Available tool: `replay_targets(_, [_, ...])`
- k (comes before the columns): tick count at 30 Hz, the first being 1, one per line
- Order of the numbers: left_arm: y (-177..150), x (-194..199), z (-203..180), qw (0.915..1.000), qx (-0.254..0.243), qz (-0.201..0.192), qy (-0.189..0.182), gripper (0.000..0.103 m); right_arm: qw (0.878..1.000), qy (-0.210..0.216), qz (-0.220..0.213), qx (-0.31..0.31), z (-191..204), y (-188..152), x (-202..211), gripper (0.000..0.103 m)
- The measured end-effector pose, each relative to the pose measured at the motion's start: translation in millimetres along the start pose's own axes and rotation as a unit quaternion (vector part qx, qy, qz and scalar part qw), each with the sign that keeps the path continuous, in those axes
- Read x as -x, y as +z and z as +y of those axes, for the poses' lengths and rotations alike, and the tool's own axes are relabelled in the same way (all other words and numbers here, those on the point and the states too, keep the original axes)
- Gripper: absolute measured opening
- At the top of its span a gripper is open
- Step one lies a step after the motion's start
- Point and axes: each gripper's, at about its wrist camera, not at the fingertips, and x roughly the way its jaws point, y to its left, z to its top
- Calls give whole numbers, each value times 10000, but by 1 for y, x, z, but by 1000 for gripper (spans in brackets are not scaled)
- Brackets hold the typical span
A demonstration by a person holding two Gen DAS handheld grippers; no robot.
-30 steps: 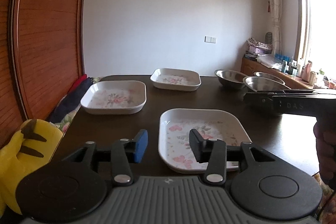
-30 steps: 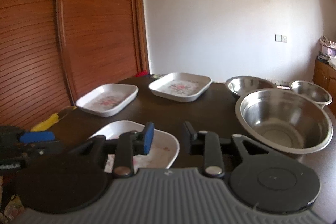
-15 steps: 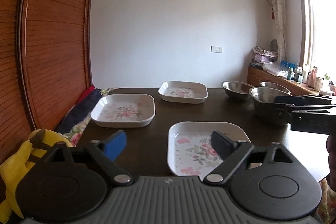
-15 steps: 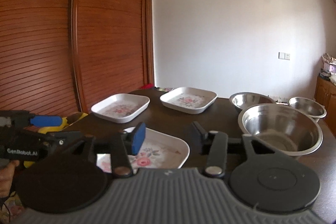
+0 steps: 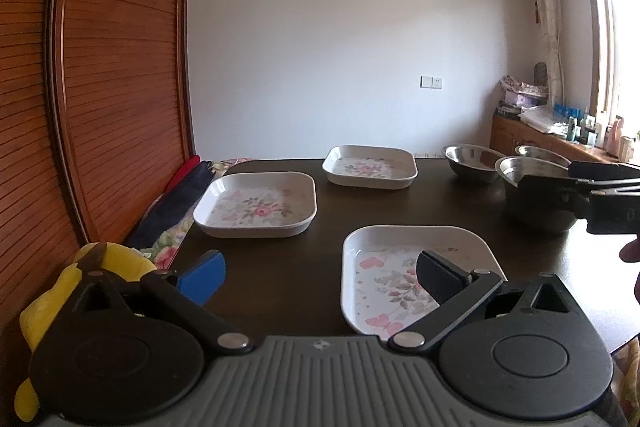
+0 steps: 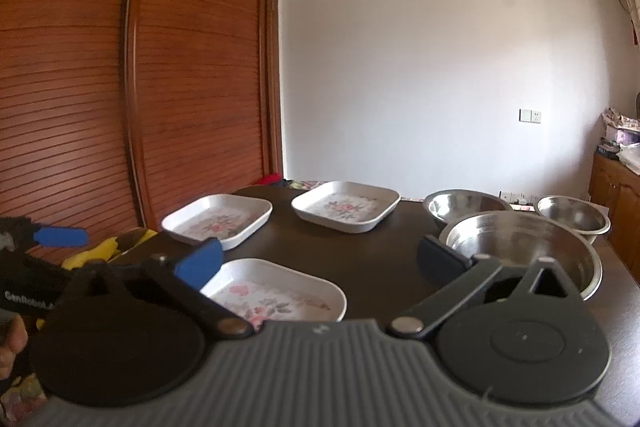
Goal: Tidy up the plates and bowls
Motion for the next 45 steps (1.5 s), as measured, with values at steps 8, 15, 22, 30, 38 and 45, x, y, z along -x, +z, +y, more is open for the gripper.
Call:
replay_targets(8, [4,4,5,9999,13,-117,54,103,9998,-151,128,-94,-8,4,-8,103])
replay_targets(15, [17,-5,15,9998,-46,-164,-75,103,9996,-12,270,-104,-9,12,-22,103])
replay_targets(22, [40,-22,25,9993,-296,-140,-161,103,9988,272,382,170,-2,32,-47,103])
replay_targets(30, [62,-49,56,9992,-263,-87,-297,103,9961,651,549,245,11,65,-91,103])
replay_targets(38, [70,-90,81,9982,-344,267,-419,103,9873,1042,1053,570,31,81,-140,85])
replay_targets(45, [74,-130,108,9957,-313,659,-564,97,9759,1308,1684,463,34,88,-189,69])
